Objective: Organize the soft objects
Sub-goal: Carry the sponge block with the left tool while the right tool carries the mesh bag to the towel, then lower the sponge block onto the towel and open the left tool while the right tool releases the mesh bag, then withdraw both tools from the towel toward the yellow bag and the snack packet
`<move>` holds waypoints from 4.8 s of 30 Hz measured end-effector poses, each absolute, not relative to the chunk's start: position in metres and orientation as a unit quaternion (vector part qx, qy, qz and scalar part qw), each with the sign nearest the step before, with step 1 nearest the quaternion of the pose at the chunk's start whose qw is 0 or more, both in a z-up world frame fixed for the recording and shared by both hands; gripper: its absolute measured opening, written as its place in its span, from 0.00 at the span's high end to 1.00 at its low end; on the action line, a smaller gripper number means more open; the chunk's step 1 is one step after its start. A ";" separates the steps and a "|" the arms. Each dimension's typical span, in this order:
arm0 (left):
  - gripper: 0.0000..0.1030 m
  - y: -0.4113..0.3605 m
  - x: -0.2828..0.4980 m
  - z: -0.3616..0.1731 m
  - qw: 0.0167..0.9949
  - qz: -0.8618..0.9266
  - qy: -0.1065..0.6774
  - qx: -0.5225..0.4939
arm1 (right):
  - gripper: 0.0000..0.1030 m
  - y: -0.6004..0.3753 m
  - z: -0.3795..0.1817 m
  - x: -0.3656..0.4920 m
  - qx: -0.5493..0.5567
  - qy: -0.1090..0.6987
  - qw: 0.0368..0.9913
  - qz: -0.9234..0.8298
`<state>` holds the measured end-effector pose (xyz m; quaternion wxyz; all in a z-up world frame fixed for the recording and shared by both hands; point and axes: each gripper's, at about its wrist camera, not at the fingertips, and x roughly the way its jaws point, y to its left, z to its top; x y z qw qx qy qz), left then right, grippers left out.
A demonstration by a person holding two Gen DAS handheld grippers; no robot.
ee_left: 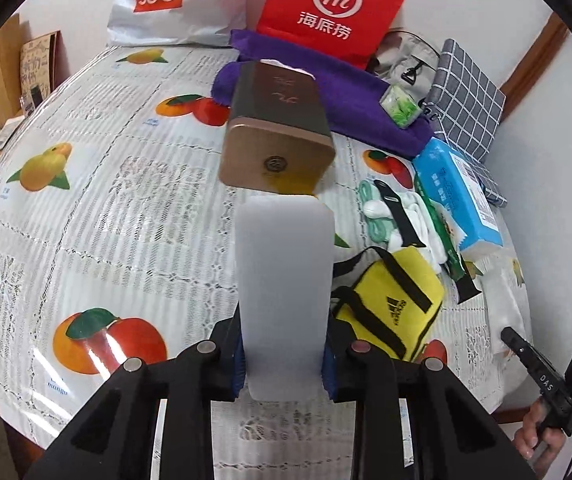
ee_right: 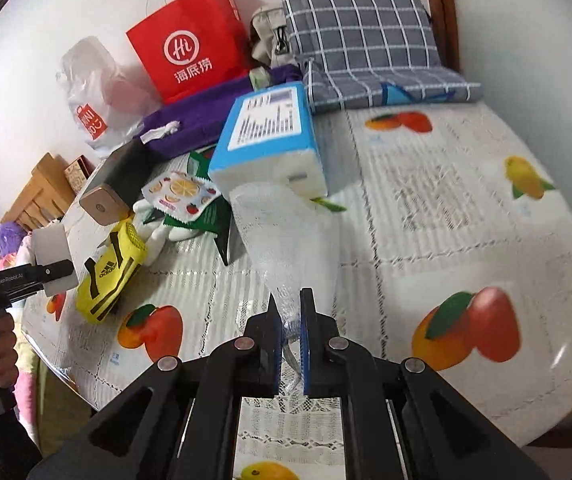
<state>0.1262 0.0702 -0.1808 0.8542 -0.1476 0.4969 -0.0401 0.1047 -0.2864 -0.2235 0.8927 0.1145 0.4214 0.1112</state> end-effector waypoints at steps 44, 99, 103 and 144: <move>0.73 0.070 0.207 -0.100 0.881 -0.043 0.452 -0.133 | 0.93 -0.242 -0.096 0.184 0.055 0.331 0.931 0.145; 0.73 0.088 0.449 -0.142 0.857 -0.028 0.498 -0.129 | 0.91 -0.152 -0.161 0.425 -0.055 0.448 0.870 0.196; 0.73 0.087 0.455 -0.158 0.843 -0.029 0.518 -0.142 | 0.81 -0.147 -0.168 0.426 -0.057 0.460 0.861 0.211; 0.34 0.068 0.450 -0.134 0.865 -0.027 0.487 -0.115 | 0.30 -0.173 -0.127 0.410 0.022 0.380 0.904 0.196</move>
